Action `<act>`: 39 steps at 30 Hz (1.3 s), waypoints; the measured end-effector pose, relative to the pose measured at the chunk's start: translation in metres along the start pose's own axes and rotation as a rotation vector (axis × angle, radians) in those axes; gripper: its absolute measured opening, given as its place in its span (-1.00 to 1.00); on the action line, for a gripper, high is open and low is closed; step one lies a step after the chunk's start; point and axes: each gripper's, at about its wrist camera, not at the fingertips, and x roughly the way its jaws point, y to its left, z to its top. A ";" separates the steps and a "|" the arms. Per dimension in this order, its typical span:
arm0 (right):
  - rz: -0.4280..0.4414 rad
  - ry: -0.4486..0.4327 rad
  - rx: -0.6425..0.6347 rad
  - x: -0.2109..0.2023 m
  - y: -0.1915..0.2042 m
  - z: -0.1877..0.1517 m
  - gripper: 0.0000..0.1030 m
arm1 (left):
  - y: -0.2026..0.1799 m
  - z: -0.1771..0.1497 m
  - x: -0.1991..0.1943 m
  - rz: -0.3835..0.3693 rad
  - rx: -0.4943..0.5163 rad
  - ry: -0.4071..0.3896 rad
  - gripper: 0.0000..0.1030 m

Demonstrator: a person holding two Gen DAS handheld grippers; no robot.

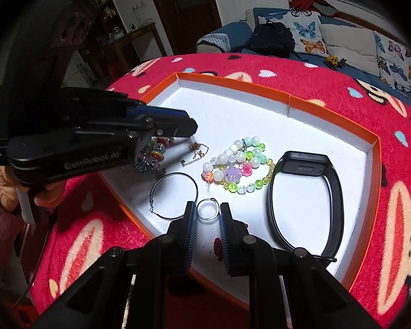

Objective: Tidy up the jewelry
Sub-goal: 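Open both tools to release the ring and gold charm in the box, then withdraw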

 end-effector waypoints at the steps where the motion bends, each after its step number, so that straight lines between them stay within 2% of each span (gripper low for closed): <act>1: -0.001 0.002 0.001 0.001 0.000 0.000 -0.61 | 0.000 -0.001 0.002 -0.004 -0.003 0.004 -0.78; 15: -0.019 0.017 -0.010 0.004 -0.001 0.000 -0.59 | 0.000 -0.002 0.011 -0.020 -0.019 0.034 -0.74; 23: -0.015 -0.027 -0.009 -0.012 0.000 -0.001 -0.57 | 0.001 -0.004 0.002 -0.021 -0.031 0.029 -0.74; 24: -0.014 -0.037 -0.012 -0.018 0.002 -0.002 -0.57 | 0.001 -0.003 -0.001 -0.023 -0.031 0.025 -0.71; 26: -0.015 -0.052 -0.013 -0.024 0.003 -0.002 -0.56 | 0.000 -0.003 -0.005 -0.020 -0.031 0.017 -0.39; 27: -0.012 -0.060 -0.010 -0.028 0.004 -0.003 -0.53 | 0.000 -0.003 -0.008 -0.010 -0.032 0.009 -0.04; 28: -0.009 -0.067 -0.006 -0.032 0.004 -0.005 -0.51 | -0.001 -0.004 -0.011 0.001 -0.031 -0.004 0.04; 34: -0.005 -0.066 -0.014 -0.043 0.011 -0.016 -0.47 | -0.005 -0.010 -0.027 0.016 -0.013 -0.025 0.04; 39: 0.017 -0.062 -0.041 -0.053 0.025 -0.035 -0.47 | -0.016 -0.027 -0.060 0.046 0.021 -0.064 0.04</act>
